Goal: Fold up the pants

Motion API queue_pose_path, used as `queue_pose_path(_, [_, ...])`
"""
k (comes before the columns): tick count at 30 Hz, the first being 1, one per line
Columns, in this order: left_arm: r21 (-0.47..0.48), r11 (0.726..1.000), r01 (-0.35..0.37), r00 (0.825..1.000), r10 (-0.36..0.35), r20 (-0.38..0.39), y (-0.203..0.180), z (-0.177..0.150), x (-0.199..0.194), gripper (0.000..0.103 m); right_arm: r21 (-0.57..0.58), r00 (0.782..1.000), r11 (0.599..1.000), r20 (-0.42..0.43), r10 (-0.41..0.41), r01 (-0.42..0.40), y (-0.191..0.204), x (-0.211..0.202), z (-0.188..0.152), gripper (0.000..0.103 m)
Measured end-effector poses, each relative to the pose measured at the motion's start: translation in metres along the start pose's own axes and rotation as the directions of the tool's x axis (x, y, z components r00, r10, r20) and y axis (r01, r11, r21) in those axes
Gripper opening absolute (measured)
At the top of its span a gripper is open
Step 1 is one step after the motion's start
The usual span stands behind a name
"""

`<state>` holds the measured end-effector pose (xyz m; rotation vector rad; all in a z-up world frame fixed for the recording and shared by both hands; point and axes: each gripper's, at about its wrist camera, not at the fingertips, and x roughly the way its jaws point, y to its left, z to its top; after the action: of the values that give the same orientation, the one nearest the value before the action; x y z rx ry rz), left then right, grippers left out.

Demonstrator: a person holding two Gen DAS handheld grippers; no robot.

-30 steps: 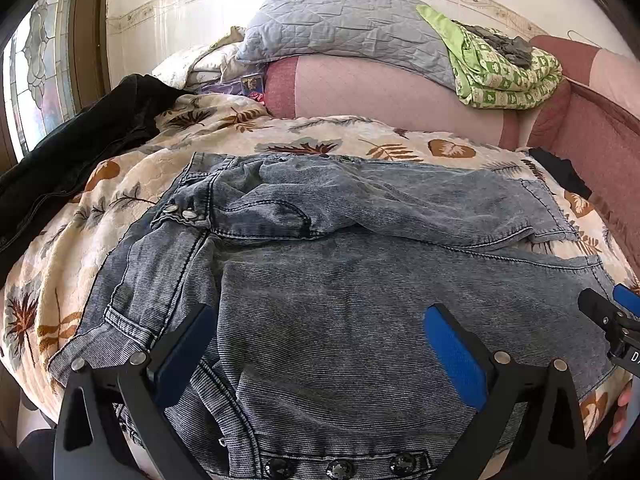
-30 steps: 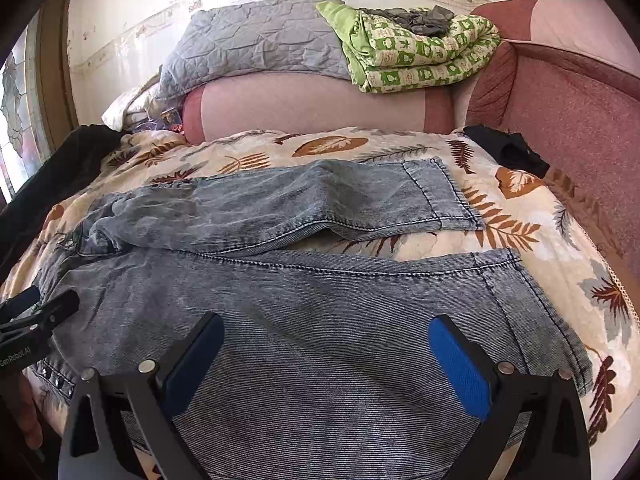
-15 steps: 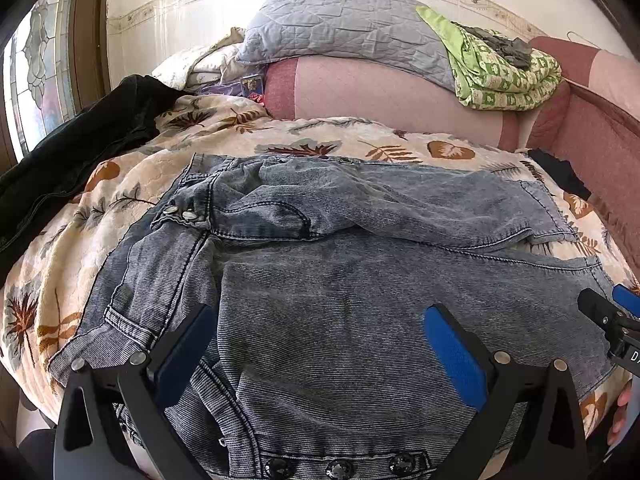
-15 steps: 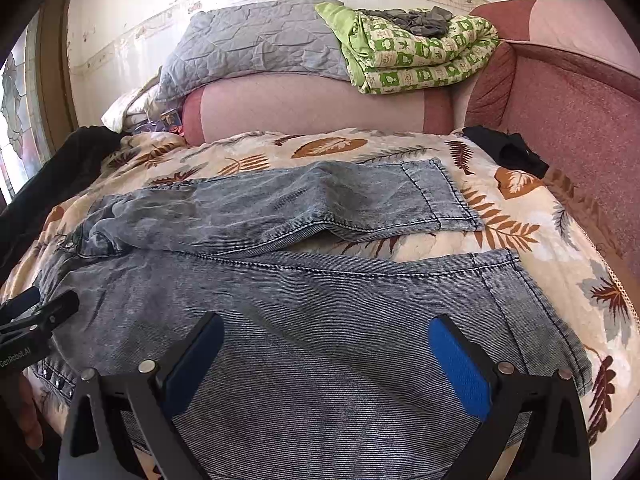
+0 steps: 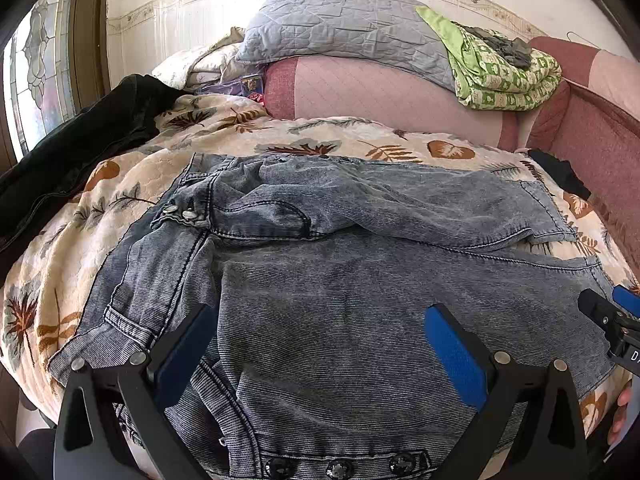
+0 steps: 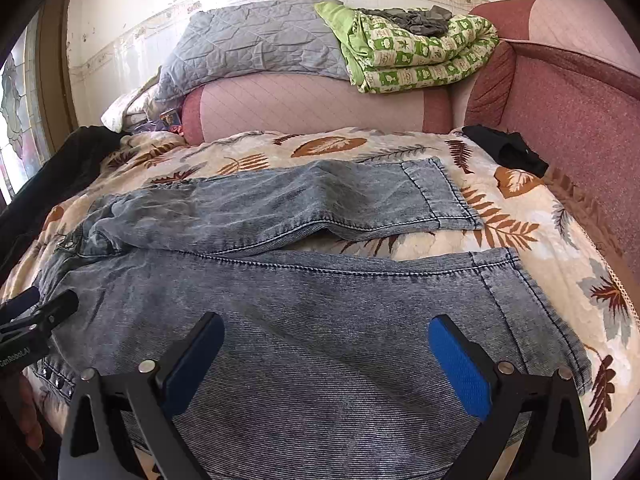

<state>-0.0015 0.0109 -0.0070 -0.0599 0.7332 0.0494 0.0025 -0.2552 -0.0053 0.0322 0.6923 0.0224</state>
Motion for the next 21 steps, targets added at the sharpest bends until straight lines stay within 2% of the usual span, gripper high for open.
queue_pose_path(10, [-0.015, 1.000, 0.008, 1.000, -0.008, 0.005, 0.005, 0.000, -0.001, 0.103, 0.010, 1.000, 1.000, -0.005, -0.002, 0.002, -0.005, -0.001, 0.000, 0.103])
queue_pose_path(13, [-0.053, 0.997, 0.056, 0.998, -0.057, -0.021, 0.019, 0.003, -0.005, 0.103, 0.135, 0.996, 0.988, -0.055, 0.077, -0.069, -0.033, -0.015, 0.001, 0.103])
queue_pose_path(14, [-0.092, 0.991, 0.099, 0.994, -0.102, -0.030, 0.029, 0.004, -0.010, 0.103, 0.221, 0.989, 0.968, -0.068, 0.134, -0.116, -0.049, -0.024, -0.002, 0.103])
queue_pose_path(15, [-0.128, 0.984, 0.128, 0.991, -0.132, -0.030, 0.039, 0.004, -0.016, 0.103, 0.342, 0.972, 0.924, -0.090, 0.215, -0.172, -0.072, -0.035, -0.009, 0.103])
queue_pose_path(16, [-0.156, 0.977, 0.142, 0.988, -0.149, -0.031, 0.047, 0.003, -0.021, 0.103, 0.396, 0.962, 0.898, -0.103, 0.252, -0.193, -0.084, -0.041, -0.014, 0.103])
queue_pose_path(17, [-0.190, 0.969, 0.155, 0.986, -0.164, -0.029, 0.058, 0.003, -0.029, 0.103, 0.476, 0.946, 0.851, -0.109, 0.305, -0.219, -0.105, -0.050, -0.024, 0.103])
queue_pose_path(19, [-0.218, 0.961, 0.168, 0.985, -0.174, -0.011, 0.072, -0.001, -0.040, 0.103, 0.538, 0.944, 0.820, -0.125, 0.305, -0.194, -0.129, -0.058, -0.035, 0.103])
queue_pose_path(21, [-0.244, 0.960, 0.138, 0.989, -0.148, -0.021, 0.087, -0.007, -0.046, 0.103, 0.600, 0.945, 0.784, -0.137, 0.296, -0.158, -0.159, -0.059, -0.044, 0.103])
